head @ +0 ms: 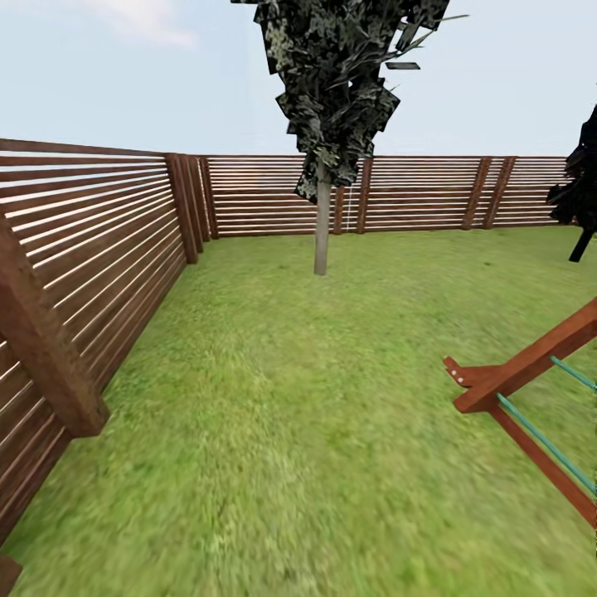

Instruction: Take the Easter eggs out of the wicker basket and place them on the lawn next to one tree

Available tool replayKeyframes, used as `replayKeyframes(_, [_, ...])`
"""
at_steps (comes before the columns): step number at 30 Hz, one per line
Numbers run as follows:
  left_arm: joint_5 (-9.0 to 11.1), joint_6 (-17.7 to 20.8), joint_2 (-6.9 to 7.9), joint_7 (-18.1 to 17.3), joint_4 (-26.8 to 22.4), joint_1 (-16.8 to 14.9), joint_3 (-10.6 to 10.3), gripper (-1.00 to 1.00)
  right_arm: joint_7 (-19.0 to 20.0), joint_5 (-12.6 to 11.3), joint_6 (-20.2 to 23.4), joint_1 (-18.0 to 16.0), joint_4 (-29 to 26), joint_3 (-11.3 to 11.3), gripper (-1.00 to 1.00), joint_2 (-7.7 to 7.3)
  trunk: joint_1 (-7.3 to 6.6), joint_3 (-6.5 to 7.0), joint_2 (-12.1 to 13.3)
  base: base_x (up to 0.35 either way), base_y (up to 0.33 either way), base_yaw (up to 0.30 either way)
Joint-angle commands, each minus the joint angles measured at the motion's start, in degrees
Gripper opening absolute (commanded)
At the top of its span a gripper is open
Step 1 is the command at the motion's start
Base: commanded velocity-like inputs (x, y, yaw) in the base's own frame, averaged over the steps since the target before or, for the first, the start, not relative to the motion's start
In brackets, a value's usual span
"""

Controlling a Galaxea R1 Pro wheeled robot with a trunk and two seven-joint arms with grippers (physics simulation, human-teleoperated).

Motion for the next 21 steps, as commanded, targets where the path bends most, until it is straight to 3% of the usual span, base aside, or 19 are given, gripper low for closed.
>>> replayKeyframes(1, [-0.05,-0.17,0.01,-0.02,0.03,-0.02,-0.08,1.00,-0.02,0.02,-0.15,0.01,-0.04,-0.05,1.00,0.01,0.03,-0.02,-0.02,0.281,0.199,-0.237])
replayKeyframes(11, [-0.05,-0.19,0.02,-0.02,0.03,-0.02,-0.11,1.00,-0.01,0.02,-0.16,0.01,-0.04,0.00,1.00,0.04,0.03,0.22,-0.02,0.281,0.199,-0.250])
replayKeyframes(21, [-0.05,-0.25,0.02,-0.02,0.03,-0.02,-0.07,1.00,-0.04,0.02,-0.16,0.01,-0.04,-0.03,1.00,0.09,0.03,0.28,-0.02,0.281,0.199,-0.055])
